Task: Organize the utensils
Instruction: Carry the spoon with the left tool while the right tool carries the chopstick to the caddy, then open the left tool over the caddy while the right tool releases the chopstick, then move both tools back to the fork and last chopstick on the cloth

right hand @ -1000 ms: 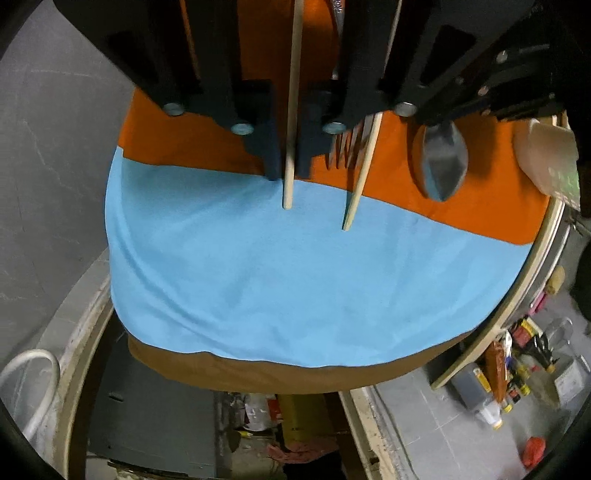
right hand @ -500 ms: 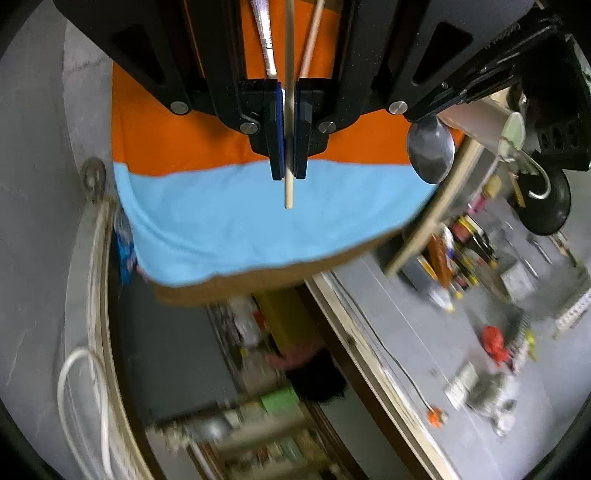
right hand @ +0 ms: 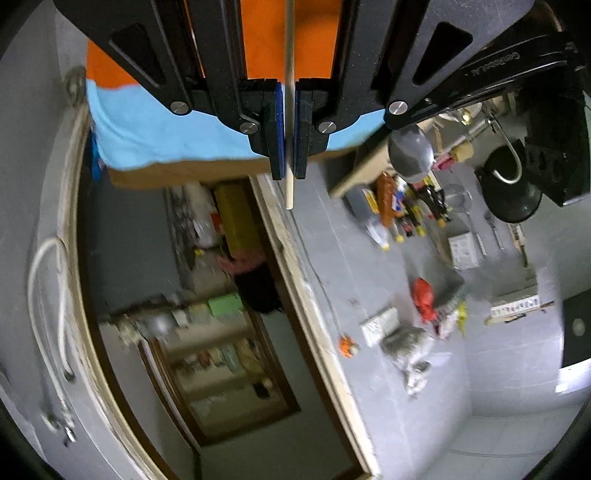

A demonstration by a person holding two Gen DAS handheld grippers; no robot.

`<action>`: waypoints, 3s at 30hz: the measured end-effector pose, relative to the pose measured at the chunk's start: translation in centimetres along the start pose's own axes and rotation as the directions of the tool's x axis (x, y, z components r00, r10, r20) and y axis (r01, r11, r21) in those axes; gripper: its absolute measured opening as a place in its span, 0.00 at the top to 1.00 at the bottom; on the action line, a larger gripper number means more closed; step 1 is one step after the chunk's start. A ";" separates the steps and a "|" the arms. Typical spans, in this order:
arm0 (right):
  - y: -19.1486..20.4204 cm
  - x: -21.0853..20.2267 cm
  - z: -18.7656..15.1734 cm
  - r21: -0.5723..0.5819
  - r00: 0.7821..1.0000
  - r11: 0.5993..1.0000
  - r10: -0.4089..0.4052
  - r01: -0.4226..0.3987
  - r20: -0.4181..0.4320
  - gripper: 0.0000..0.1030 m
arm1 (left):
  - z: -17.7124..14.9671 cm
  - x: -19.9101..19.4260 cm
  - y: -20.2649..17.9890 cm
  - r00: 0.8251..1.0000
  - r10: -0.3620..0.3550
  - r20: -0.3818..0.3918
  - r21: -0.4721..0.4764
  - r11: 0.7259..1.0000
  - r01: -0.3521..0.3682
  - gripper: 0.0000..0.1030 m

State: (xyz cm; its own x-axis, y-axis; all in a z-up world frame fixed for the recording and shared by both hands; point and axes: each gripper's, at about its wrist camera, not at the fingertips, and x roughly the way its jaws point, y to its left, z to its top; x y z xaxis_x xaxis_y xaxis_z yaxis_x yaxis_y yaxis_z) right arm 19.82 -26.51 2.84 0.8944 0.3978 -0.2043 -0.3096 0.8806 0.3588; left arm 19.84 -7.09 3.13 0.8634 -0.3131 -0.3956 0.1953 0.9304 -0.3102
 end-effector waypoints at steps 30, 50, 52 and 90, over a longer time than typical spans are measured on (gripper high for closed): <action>14.4 7.9 -0.8 0.065 0.953 0.968 0.224 -0.242 0.203 0.96 | 3.8 -7.0 16.7 0.907 0.359 0.219 -0.163 0.930 -0.329 0.97; 14.3 10.0 -4.3 0.022 0.980 0.987 0.153 -0.157 0.127 0.96 | 0.8 -5.7 15.6 0.894 0.386 0.229 -0.065 0.922 -0.382 0.97; 14.2 9.9 -4.4 0.020 0.981 0.988 0.153 -0.156 0.118 0.96 | 0.8 -5.6 15.5 0.896 0.388 0.216 -0.055 0.921 -0.385 0.97; 5.5 0.9 -0.3 -0.032 0.998 0.999 -0.038 0.039 0.049 0.09 | 0.8 -6.6 6.6 0.938 0.288 0.190 -0.043 0.957 -0.286 0.00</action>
State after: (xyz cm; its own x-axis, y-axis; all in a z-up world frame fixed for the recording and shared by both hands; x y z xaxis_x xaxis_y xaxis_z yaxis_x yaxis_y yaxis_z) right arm 18.83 -21.18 4.36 0.9203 0.3512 -0.1725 -0.2845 0.9032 0.3215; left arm 15.80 1.25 4.41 0.9551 0.0108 -0.2962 -0.0795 0.9721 -0.2208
